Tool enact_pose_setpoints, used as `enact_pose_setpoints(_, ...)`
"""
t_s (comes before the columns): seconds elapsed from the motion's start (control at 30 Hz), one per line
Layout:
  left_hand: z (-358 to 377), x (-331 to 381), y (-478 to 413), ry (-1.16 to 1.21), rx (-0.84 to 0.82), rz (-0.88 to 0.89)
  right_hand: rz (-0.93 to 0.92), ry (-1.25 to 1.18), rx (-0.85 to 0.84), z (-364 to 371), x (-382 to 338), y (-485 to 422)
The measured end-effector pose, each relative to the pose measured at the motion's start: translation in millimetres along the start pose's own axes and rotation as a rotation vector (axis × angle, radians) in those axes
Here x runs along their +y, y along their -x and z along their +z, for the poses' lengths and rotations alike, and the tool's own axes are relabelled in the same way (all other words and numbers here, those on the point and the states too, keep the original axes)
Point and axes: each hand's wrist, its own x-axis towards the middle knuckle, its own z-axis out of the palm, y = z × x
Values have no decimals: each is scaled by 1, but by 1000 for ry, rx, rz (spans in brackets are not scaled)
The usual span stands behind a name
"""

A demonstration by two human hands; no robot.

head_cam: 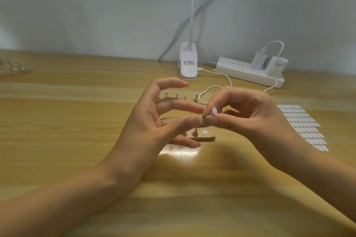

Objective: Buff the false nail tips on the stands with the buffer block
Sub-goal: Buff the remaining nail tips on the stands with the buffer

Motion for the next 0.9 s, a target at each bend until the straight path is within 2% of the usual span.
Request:
enact_pose_setpoints(0.1,-5,7,-6,-104,33,45,59,83,79,-10,9,-7)
enact_pose_setpoints(0.2,-20,15,-18,-445,79,263,131,340,49,-15,21,-8)
enact_pose_setpoints(0.27,-31,17,-26,-698,43,361,149,437,-1,-13,27,-6)
enact_pose_setpoints(0.33,-39,12,-31,-830,-48,331,131,482,-7,-11,29,-5)
enact_pose_setpoints(0.5,-55,-8,-36,-778,-261,81,123,493,-47,-13,28,-6)
enact_pose_setpoints(0.6,-65,-10,-38,-758,-385,21,129,510,-64,-18,26,-5)
enact_pose_setpoints(0.67,-69,-9,-39,-800,-444,8,58,564,-54,-25,24,-3)
enact_pose_setpoints(0.77,-69,-14,-39,-894,-464,49,-140,671,-42,-30,19,7)
enact_pose_setpoints(0.9,-67,-18,-38,-937,-392,83,-329,977,-150,-18,19,16)
